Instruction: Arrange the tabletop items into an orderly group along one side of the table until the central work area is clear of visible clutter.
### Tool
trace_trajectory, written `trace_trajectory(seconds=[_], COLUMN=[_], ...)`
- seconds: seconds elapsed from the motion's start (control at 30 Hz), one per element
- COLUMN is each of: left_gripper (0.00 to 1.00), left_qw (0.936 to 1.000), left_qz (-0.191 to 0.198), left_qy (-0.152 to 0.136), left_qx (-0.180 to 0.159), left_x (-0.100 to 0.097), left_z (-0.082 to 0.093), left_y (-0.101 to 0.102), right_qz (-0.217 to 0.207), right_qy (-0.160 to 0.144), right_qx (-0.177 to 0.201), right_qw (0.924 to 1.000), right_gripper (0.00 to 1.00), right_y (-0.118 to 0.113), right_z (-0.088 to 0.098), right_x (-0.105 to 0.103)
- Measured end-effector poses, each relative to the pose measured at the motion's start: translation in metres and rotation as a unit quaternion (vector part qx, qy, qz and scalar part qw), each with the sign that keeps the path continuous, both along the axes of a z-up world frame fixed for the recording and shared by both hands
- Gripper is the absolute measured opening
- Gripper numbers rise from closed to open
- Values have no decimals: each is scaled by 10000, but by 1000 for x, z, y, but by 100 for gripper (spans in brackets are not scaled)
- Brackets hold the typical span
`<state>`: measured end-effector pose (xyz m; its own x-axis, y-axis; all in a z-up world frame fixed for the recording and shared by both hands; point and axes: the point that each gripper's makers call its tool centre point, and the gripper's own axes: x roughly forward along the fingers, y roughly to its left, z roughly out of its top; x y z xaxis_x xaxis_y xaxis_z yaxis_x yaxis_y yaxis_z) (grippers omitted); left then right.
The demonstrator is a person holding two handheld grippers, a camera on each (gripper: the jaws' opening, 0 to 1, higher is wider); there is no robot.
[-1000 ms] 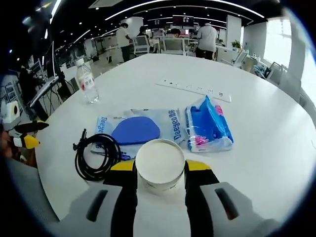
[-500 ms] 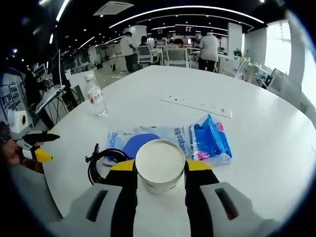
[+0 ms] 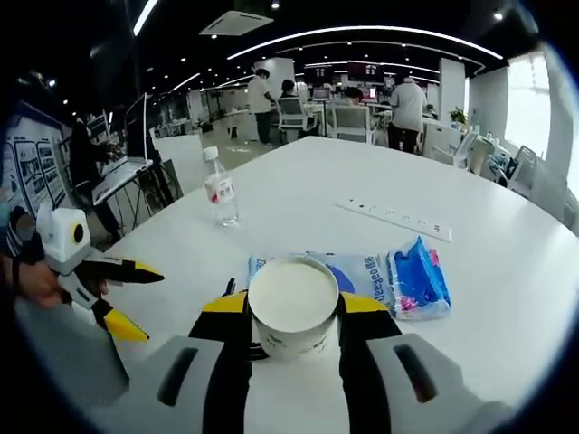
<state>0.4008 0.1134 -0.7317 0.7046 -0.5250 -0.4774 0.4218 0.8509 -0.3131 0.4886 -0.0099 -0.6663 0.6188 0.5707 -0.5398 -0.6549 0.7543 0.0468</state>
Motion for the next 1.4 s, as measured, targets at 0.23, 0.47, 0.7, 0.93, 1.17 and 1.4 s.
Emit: trace_trajectory(seconds=[0.23,0.47,0.7,0.93,1.17,1.4], left_gripper=[62,61,56,40,24,16], left_qw=[9961,9935,9931,9911,9906,9897], left_qz=[-126,-198,-290,-216,-105,-74], left_qy=[62,-46,-102,-257,-431,-510], left_qx=[-866,-1123,-1130,-1288,-1291,-1335], left_x=[7,20,25,32,35,36], left_z=[15,27,28,37,44,48], left_y=[-33,-49,-56,-60,-52,-47], right_qz=[119,208,328,440,484,463], right_qy=[-105,-165,-188,-155,-112,-41], right_qx=[246,407,435,441,419,435], right_qw=[9996,9988,9983,9979,9979,9980], right_gripper=[36,36,36,36,36,36], right_y=[19,32,45,57,60,55], right_z=[20,34,41,40,38,36], right_x=[-12,-21,-30,-35,-38,-36])
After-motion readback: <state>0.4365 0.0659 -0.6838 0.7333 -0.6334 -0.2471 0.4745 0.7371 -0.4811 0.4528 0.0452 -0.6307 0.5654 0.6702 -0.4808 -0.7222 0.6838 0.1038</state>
